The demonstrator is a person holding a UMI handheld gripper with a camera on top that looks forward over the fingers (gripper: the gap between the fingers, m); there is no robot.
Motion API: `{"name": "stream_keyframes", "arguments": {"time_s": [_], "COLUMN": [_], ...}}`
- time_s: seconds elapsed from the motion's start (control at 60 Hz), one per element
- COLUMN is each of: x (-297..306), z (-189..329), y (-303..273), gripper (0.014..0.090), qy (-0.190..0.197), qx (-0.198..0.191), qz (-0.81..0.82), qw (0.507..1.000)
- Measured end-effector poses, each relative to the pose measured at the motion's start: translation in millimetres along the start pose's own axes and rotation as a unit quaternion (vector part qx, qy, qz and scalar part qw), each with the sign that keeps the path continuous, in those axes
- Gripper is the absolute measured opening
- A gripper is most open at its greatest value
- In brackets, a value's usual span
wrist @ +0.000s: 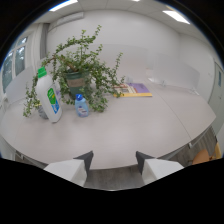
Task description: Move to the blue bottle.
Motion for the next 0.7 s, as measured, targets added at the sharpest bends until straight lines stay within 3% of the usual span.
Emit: {"name": "stream_keyframes", "arguments": {"time_s": [0.35,0.7], "x": [-127.6,-146.9], "z": [-7.9,33.2], "y": [10.0,-6.8], "gripper": [0.0843,0.0844], "qy": [-0.026,-0.028], "qx": [0.009,0.011], "qz": [-0.003,-0.023], "qw": [1.000,0.999]}}
